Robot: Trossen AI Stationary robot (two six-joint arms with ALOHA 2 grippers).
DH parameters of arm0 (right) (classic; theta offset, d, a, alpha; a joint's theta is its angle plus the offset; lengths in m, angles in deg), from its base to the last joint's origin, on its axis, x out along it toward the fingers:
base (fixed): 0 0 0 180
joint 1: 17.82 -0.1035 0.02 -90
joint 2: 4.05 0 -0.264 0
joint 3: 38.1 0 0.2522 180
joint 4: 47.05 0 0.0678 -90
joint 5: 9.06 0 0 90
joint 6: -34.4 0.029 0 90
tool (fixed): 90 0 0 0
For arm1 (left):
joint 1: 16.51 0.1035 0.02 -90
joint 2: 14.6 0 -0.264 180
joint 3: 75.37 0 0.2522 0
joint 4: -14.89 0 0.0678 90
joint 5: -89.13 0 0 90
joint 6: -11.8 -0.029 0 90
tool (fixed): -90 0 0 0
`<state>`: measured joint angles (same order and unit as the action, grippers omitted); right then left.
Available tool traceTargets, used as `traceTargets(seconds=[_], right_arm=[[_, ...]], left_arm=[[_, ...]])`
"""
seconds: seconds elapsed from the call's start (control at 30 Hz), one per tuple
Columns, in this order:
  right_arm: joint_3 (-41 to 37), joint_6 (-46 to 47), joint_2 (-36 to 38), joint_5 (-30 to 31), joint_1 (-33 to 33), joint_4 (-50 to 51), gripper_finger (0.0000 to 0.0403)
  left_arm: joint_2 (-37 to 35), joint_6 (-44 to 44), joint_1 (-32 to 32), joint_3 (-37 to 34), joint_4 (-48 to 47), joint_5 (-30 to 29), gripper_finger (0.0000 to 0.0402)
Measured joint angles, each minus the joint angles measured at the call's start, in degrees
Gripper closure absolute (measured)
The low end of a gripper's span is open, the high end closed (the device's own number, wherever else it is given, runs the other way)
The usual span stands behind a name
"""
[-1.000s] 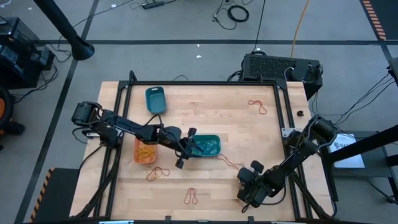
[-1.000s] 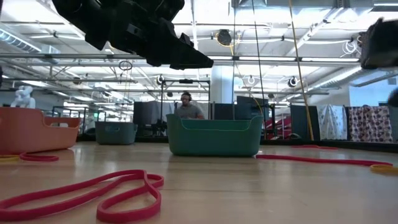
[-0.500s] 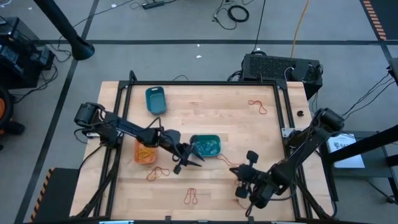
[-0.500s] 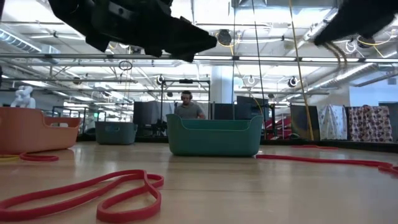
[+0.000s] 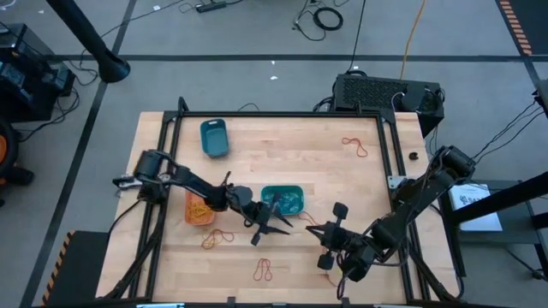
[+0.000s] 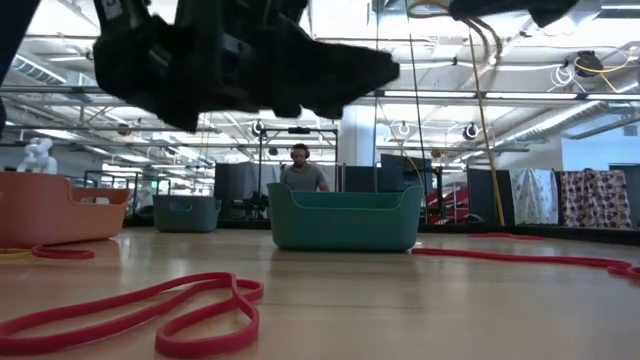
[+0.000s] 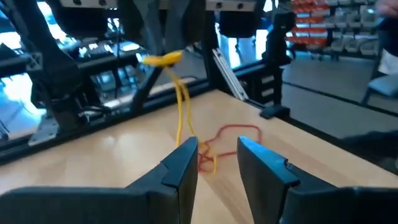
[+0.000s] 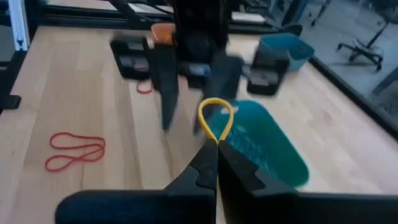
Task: Sort rubber bands into baskets
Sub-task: Put the yellow rubber band into the orange bin
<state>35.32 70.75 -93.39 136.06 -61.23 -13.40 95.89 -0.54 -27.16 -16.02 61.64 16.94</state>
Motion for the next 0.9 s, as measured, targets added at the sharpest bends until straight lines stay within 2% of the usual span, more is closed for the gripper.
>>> traceTargets(seconds=[0.1,0.27,0.57,0.9], right_arm=[[0.01,-4.72,0.0,-0.44,1.21,-3.55,0.0403],[0.02,-8.44,-0.37,-5.32,4.11,-6.37,0.0403],[0.02,-13.03,-2.6,-13.63,7.79,-10.98,0.0402],[0.02,-15.99,-3.3,-15.04,9.97,-11.71,0.0402]], left_arm=[[3.58,0.06,0.02,1.21,4.69,-0.5,0.0281],[7.63,0.04,0.02,4.38,8.14,-1.5,0.0281],[8.4,0.0,0.11,6.23,8.08,-1.62,0.0281],[8.4,0.0,-0.31,6.23,4.54,-1.12,0.0283]])
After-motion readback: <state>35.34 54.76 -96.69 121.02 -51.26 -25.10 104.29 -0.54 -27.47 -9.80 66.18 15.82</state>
